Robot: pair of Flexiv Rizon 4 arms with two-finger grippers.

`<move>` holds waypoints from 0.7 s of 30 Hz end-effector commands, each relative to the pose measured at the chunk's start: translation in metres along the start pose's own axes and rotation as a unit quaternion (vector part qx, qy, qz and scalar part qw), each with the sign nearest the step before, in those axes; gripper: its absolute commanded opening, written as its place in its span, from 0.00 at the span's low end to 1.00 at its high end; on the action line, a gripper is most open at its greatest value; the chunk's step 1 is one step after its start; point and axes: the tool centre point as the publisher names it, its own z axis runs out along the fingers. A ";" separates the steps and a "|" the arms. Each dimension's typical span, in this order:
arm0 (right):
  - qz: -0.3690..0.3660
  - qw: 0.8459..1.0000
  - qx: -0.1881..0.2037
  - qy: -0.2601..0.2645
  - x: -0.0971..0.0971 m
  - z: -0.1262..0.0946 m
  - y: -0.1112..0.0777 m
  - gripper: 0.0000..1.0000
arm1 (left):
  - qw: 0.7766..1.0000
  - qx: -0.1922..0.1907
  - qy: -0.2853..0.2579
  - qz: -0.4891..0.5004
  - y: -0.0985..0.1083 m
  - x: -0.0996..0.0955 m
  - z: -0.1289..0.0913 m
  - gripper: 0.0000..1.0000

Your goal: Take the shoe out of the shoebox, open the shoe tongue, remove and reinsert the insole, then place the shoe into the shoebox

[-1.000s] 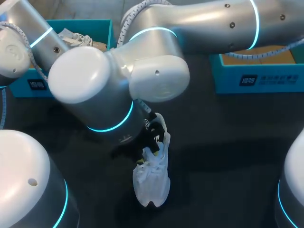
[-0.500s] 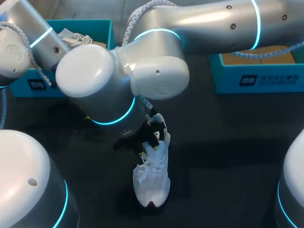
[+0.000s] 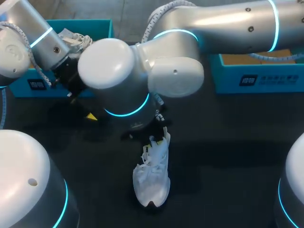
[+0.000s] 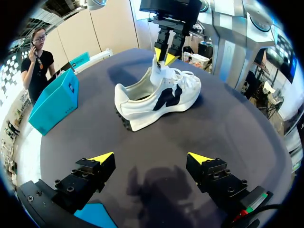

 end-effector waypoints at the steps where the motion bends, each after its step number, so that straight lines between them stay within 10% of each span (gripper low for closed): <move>1: 0.239 0.971 -0.002 0.019 -0.006 0.009 -0.001 0.19 | 1.000 -0.001 0.000 0.000 0.000 0.001 0.000 1.00; 21: 0.220 0.975 -0.025 0.032 -0.005 0.000 0.006 0.18 | 1.000 -0.001 0.000 0.000 0.000 0.001 0.000 1.00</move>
